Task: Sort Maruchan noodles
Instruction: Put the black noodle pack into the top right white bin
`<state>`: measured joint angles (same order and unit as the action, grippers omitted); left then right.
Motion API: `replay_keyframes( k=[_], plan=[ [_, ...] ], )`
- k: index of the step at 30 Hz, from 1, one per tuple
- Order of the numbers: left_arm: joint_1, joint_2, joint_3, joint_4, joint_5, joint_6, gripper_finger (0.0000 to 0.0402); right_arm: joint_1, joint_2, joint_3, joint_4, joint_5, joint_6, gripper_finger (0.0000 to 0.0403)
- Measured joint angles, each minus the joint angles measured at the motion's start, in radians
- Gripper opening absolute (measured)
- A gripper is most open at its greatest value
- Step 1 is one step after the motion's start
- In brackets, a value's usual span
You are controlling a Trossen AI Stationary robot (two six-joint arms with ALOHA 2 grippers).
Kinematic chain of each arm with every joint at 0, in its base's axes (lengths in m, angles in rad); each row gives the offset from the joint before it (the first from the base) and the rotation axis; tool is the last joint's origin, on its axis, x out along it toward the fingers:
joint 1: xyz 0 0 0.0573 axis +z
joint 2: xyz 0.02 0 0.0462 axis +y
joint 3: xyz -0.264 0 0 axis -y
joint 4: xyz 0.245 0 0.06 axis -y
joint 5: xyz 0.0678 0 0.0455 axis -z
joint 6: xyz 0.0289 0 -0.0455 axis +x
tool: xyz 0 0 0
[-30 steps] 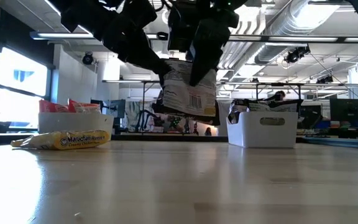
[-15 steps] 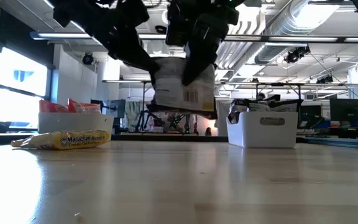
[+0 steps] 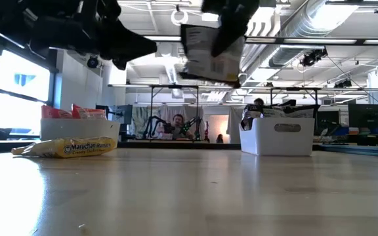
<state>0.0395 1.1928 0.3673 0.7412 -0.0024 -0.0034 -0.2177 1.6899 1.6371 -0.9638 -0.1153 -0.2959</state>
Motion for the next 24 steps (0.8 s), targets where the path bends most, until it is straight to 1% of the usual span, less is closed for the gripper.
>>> replay_keyframes(
  k=[2, 4, 7, 12, 17, 22, 24],
  plan=[
    [0.009, 0.001, -0.021, 0.024, 0.0, -0.017, 0.006, -0.033, -0.055, 0.0, -0.042, 0.059, -0.041, 0.0082],
    [0.019, 0.001, -0.033, 0.037, 0.0, -0.035, 0.006, -0.077, -0.105, 0.0, -0.09, 0.095, -0.119, 0.0082],
    [0.021, 0.002, -0.048, 0.041, -0.001, -0.068, 0.006, -0.167, -0.153, 0.0, -0.134, 0.115, -0.208, 0.0082],
    [0.014, 0.002, -0.058, 0.044, -0.002, -0.074, 0.006, -0.339, -0.162, -0.02, -0.167, 0.095, -0.243, 0.0083],
    [0.011, 0.002, -0.058, 0.045, -0.018, -0.074, 0.006, -0.434, -0.16, -0.173, -0.099, 0.047, -0.288, 0.0083],
    [0.011, 0.002, -0.058, 0.043, -0.02, -0.074, 0.006, -0.514, -0.16, -0.312, -0.007, 0.027, -0.26, 0.0083],
    [0.013, 0.002, -0.058, 0.043, -0.022, -0.074, 0.006, -0.54, -0.16, -0.354, 0.04, -0.011, -0.258, 0.0083]
  ],
)
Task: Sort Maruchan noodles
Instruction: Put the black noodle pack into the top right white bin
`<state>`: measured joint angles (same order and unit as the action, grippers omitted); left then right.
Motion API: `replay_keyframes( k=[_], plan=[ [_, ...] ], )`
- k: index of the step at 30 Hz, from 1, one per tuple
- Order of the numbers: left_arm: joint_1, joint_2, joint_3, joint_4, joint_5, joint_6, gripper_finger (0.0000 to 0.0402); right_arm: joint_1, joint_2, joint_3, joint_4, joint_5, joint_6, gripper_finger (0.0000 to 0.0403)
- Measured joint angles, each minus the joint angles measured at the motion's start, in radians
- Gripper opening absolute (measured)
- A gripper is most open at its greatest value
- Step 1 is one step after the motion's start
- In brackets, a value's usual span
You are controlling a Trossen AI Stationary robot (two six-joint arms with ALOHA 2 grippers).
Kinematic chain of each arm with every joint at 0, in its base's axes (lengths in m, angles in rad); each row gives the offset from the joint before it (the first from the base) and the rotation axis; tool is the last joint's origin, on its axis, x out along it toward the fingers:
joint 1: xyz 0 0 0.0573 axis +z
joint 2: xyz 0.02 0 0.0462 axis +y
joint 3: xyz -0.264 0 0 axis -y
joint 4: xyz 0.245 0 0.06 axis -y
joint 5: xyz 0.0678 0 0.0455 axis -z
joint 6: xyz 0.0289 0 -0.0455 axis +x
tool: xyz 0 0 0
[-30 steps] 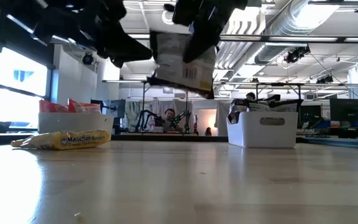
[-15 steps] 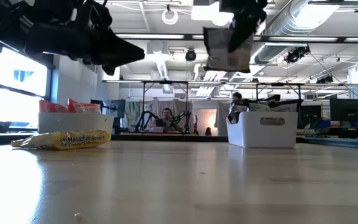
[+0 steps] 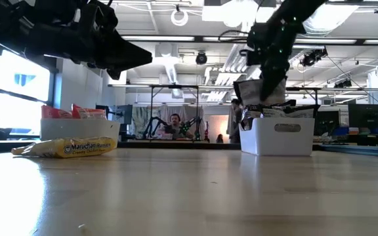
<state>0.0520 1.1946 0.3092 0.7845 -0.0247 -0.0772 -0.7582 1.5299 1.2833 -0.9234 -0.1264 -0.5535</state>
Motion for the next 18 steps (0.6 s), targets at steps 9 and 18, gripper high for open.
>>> replay_keyframes(
  k=[9, 18],
  plan=[
    [0.0, 0.0, 0.0, -0.001, -0.017, 0.0, 0.006, -0.075, 0.0, -0.104, 0.111, -0.13, -0.053, 0.0083],
    [0.0, 0.0, 0.0, -0.001, -0.032, 0.0, 0.006, -0.102, 0.0, -0.172, 0.169, -0.152, -0.076, 0.0083]
  ],
)
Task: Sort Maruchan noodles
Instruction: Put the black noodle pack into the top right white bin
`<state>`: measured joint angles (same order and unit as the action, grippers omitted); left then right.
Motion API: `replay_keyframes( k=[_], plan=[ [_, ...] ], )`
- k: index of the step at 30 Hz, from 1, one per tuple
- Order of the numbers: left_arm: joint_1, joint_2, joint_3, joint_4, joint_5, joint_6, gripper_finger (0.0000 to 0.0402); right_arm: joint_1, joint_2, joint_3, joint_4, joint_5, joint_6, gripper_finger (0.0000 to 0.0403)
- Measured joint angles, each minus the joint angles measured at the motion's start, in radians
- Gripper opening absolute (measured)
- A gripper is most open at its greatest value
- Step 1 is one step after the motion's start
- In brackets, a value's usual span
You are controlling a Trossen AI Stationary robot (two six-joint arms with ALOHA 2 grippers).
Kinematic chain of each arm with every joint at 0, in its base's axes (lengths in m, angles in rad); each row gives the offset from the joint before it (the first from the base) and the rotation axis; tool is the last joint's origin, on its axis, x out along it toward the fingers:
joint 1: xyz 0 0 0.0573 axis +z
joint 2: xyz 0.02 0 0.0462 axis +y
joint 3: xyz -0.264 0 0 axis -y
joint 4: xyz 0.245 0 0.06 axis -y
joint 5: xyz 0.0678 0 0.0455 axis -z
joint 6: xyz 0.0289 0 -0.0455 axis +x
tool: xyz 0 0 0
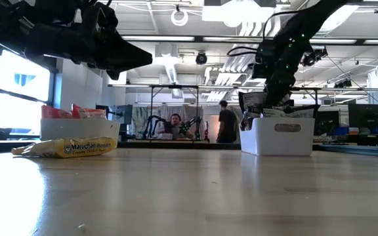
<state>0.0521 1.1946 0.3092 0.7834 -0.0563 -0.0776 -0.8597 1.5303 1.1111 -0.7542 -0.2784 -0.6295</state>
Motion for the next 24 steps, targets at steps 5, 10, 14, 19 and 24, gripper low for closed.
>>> replay_keyframes(
  k=[5, 10, 14, 19, 24],
  plan=[
    [0.0, 0.0, 0.0, 0.0, -0.011, -0.007, 0.006, 0.001, 0.0, -0.043, 0.046, -0.014, -0.007, 0.0083],
    [0.0, 0.0, 0.0, -0.001, -0.012, -0.019, 0.006, 0.001, 0.003, -0.075, 0.071, -0.007, 0.002, 0.0088],
    [0.0, 0.0, 0.0, -0.001, -0.011, -0.024, 0.006, 0.009, 0.003, -0.076, 0.077, 0.018, 0.022, 0.0116],
    [0.0, 0.0, 0.0, 0.0, -0.011, -0.025, 0.006, 0.01, 0.003, -0.065, 0.068, 0.04, 0.051, 0.0158],
    [0.0, 0.0, 0.0, 0.0, -0.011, -0.025, 0.006, 0.01, 0.003, 0.03, -0.046, 0.045, 0.08, 0.0175]
  ],
)
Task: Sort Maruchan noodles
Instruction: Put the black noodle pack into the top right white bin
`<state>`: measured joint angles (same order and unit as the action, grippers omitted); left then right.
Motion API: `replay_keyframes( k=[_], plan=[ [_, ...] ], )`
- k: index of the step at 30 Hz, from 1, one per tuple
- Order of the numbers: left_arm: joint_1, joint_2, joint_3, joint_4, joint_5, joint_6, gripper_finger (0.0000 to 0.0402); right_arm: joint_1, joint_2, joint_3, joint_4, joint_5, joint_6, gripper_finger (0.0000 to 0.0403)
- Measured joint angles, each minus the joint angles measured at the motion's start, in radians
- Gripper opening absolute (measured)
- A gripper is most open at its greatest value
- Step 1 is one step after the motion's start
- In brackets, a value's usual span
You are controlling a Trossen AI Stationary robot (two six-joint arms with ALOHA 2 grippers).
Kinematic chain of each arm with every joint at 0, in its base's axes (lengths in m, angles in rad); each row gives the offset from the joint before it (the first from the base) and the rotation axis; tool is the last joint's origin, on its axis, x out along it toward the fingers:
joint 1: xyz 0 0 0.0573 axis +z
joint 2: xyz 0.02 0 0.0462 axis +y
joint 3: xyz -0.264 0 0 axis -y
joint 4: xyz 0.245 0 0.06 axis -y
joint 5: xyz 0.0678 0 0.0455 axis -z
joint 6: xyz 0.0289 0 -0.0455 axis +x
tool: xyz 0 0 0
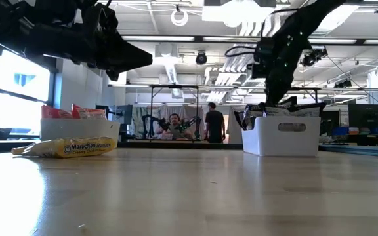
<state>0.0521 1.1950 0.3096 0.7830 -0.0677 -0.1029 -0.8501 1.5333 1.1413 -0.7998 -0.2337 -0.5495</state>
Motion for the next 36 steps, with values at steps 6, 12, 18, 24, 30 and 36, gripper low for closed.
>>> replay_keyframes(
  k=[6, 12, 18, 24, 30, 36],
  plan=[
    [0.0, 0.0, 0.0, 0.0, 0.0, 0.0, 0.006, 0.0, -0.002, 0.06, -0.101, 0.029, -0.004, 0.0167],
    [0.0, 0.0, 0.0, 0.0, 0.0, 0.0, 0.006, -0.003, -0.002, 0.019, -0.122, 0.058, -0.005, 0.0092],
    [0.0, 0.0, 0.0, 0.0, 0.0, 0.0, 0.006, -0.003, -0.002, -0.053, -0.075, 0.078, -0.017, 0.0007],
    [-0.001, 0.0, 0.0, 0.0, 0.0, 0.0, 0.006, -0.008, -0.002, -0.104, 0.016, 0.091, -0.009, 0.0037],
    [-0.001, 0.0, 0.001, -0.029, 0.0, -0.03, 0.006, -0.007, -0.001, -0.087, 0.031, 0.11, 0.012, 0.0081],
    [0.0, 0.0, 0.0, -0.084, -0.046, -0.051, 0.006, -0.007, -0.002, -0.001, -0.015, 0.11, 0.05, 0.0134]
  ],
)
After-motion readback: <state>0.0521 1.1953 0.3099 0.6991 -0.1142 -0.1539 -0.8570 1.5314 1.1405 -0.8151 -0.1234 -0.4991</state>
